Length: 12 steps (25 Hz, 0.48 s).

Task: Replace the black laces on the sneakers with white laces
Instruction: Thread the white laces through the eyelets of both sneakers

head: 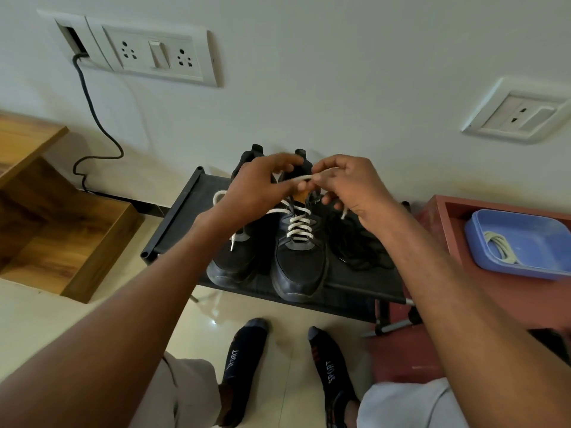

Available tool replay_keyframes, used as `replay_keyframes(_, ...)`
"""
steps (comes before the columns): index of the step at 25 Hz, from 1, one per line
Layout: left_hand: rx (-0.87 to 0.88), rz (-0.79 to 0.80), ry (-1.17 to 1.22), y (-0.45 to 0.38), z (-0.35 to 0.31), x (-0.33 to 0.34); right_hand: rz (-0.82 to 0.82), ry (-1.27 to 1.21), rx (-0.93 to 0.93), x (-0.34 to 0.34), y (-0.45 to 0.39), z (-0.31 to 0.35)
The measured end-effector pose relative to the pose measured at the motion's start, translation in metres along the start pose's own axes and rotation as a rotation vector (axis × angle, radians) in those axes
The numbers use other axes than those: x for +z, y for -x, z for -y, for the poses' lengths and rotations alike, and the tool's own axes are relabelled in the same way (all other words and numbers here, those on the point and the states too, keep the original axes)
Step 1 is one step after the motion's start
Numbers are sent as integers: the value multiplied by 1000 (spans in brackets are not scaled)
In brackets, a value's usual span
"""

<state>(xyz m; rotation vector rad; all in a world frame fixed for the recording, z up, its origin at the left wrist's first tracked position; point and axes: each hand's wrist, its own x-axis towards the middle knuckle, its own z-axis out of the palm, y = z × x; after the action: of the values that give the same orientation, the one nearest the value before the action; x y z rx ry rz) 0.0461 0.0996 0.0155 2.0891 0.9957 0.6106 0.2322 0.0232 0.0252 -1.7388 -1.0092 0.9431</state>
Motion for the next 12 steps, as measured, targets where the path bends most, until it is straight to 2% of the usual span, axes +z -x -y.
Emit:
replay_keyframes(2,-42,58,206,-4,-3,4,26,-44,-40,3,2,4)
replay_keyframes(4,-89,68,113,-7,2,4,-34,-46,-37,2,1,2)
replay_keyframes(6,-125,43,-119,-6,7,3,-111,-36,13,-2,-3,-4)
replay_keyframes(8,-124,-7,-292,-6,7,5,-112,10,39,-1,-6,-7)
replay_keyframes(9,-110,-37,-304,-7,6,8,-80,37,37,1,-6,-7)
replay_keyframes(12,-67,-50,-115,-12,5,11,-4,43,4,7,-3,-4)
